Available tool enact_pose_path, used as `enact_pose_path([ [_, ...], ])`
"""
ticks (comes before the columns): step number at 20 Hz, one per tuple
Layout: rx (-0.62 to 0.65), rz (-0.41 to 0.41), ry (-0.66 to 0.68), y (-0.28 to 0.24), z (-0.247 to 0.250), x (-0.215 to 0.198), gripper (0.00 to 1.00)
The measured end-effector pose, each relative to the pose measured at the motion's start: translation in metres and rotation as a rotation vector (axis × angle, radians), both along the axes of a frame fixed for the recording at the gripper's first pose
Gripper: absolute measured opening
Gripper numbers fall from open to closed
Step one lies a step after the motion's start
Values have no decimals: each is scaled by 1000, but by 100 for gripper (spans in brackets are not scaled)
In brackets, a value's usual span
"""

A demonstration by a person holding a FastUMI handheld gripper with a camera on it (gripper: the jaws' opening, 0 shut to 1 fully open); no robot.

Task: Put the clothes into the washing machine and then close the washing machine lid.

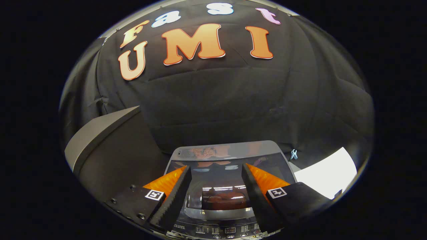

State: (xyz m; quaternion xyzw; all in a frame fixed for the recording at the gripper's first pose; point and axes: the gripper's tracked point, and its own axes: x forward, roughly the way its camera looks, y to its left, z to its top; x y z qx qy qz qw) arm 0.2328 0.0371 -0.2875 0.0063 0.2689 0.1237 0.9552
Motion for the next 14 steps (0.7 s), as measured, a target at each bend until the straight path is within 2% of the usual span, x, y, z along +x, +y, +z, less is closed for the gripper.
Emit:
enact_pose_path([
  [7, -20, 61, -176, 3, 97, -21, 98],
  [14, 53, 79, -324, 1, 188, -71, 98],
])
